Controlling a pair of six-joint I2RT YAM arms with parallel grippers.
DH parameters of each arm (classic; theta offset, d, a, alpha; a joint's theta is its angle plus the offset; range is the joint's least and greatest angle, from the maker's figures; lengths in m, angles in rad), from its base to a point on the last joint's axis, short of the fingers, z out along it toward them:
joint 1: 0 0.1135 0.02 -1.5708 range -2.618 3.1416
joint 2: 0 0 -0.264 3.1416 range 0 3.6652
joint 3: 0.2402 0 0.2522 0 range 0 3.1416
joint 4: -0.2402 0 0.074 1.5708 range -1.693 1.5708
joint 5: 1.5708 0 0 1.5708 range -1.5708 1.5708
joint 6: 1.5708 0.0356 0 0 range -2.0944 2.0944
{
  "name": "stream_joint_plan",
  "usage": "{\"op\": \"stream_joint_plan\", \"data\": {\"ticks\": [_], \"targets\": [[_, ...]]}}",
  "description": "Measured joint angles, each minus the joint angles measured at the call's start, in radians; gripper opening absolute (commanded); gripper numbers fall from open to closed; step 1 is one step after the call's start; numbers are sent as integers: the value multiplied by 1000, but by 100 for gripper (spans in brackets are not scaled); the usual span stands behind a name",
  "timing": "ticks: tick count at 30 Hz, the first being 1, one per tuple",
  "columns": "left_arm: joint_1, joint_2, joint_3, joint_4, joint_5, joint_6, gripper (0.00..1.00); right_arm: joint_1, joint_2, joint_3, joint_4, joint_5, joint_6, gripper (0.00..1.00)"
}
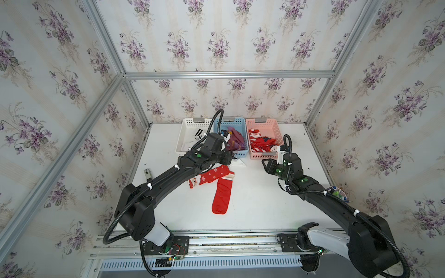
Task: Sort the socks into the basket by color
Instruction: Pick up the sock at the center of the board.
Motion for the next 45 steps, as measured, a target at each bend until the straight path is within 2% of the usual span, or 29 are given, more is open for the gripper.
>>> {"op": "stream_joint_plan", "data": {"ticks": [10, 15, 24, 34, 45], "targets": [[54, -196, -269, -6, -61, -91, 60, 132, 170, 43, 82, -7, 21, 43], [87, -267, -355, -31, -70, -117, 61, 222, 275, 92, 109, -8, 26, 42], [188, -335, -484, -76, -82, -177, 62, 269, 378, 173, 138, -8, 29, 42], [275, -298, -560, -74, -82, -248, 61, 288, 405, 199, 137, -7, 29, 41], [307, -198, -572, -38, -77, -275, 57, 294, 406, 199, 130, -3, 29, 42]]}}
